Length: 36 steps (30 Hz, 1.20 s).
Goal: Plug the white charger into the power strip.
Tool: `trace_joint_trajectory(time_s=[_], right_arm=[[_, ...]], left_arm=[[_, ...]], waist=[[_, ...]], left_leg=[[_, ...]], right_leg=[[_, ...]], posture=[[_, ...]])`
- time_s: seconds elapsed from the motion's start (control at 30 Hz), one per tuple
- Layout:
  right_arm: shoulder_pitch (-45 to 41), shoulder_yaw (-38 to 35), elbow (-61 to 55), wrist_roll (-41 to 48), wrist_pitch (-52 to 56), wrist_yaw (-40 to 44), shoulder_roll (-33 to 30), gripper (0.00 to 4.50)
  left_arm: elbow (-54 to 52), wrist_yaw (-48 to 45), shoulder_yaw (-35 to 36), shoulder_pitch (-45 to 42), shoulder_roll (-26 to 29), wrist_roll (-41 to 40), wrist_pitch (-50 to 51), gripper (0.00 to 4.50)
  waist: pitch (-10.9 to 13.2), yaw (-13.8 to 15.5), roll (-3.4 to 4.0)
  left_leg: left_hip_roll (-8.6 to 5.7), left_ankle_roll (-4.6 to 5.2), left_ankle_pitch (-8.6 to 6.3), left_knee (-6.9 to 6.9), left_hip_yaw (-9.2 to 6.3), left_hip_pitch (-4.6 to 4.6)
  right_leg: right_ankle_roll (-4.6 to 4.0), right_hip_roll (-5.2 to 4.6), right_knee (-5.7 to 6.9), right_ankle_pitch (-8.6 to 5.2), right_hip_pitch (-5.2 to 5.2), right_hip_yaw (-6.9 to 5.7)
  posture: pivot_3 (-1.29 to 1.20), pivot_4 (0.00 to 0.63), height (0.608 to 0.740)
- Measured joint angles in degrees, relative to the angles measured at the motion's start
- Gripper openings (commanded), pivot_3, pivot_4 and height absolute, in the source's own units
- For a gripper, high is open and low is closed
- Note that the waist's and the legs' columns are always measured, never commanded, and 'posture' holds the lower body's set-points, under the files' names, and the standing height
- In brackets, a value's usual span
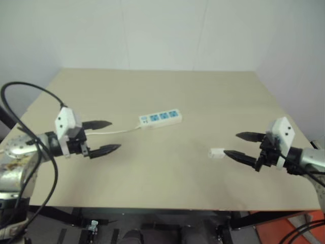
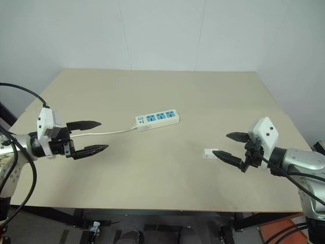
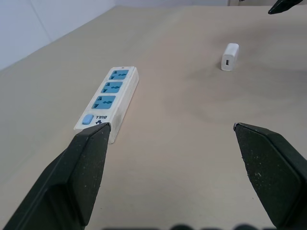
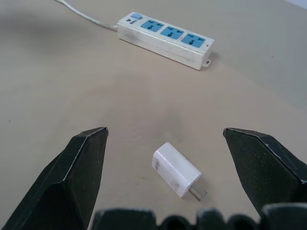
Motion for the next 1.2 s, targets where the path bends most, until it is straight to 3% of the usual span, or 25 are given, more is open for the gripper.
trace_joint_trajectory(time_s=[0.27,0.37,0.5,0.7,0.93,1.03,1.2], right_arm=[[0.0,0.0,0.0,0.0,0.0,0.0,-0.2,4.5],[-0.2,0.0,0.0,0.1,0.0,0.0,-0.3,4.5],[-1.0,0.5,-0.6,0.5,0.0,-0.2,-0.3,4.5],[-0.6,0.1,-2.3,2.2,0.0,-1.5,-0.2,4.5],[0.6,-0.8,-4.9,3.4,0.0,-3.1,0.0,4.5],[1.1,-1.4,-6.1,4.5,0.0,-3.8,0.1,4.5],[2.1,-2.0,-8.6,6.4,0.1,-4.5,0.1,4.5]], left_arm=[[1.3,0.3,-0.9,-0.3,-0.3,0.4,-0.3,4.45],[5.3,2.7,-3.7,-3.4,-0.8,4.0,-0.7,4.45],[21.8,8.3,-11.9,-15.5,-3.3,14.9,-2.7,4.45],[50.3,9.5,-19.1,-32.3,-10.4,24.9,-11.8,4.45],[76.7,14.8,-22.8,-42.8,-20.3,33.5,-20.5,4.45],[80.6,17.8,-22.6,-45.1,-21.6,35.3,-21.8,3.82],[83.0,21.5,-21.5,-45.6,-24.2,35.9,-21.5,2.35]], waist=[[0.0,0.0,0.0],[0.0,0.1,0.0],[0.0,0.5,-0.01],[0.0,0.5,-0.03],[0.0,0.2,-0.06],[0.0,0.2,-0.06],[0.0,0.2,-0.07]], left_leg=[[0.0,0.0,0.0,0.0,0.0,0.01],[-0.02,0.0,0.0,0.02,0.0,0.03],[-0.08,0.02,0.01,0.03,-0.02,0.19],[-0.11,0.03,0.01,0.03,-0.05,0.05],[-0.13,0.04,0.01,0.05,-0.07,0.02],[-0.15,0.03,0.01,0.06,-0.08,0.07],[-0.14,0.03,0.0,0.04,-0.08,0.64]], right_leg=[[0.0,0.0,0.01,0.0,0.0,0.0],[0.0,0.0,0.02,0.0,0.03,0.0],[0.04,0.0,-0.05,0.0,0.3,-0.01],[0.06,-0.03,-0.05,0.0,0.2,-0.06],[0.06,-0.03,-0.02,0.0,0.18,-0.04],[0.07,-0.04,0.04,0.01,0.21,-0.03],[0.51,-0.04,-0.03,-0.26,0.85,-0.04]], posture=[[0.0,0.15,0.74],[0.0,0.15,0.74],[0.0,0.15,0.74],[0.0,0.15,0.74],[0.0,0.15,0.74],[0.0,0.15,0.74],[0.0,0.15,0.74]])
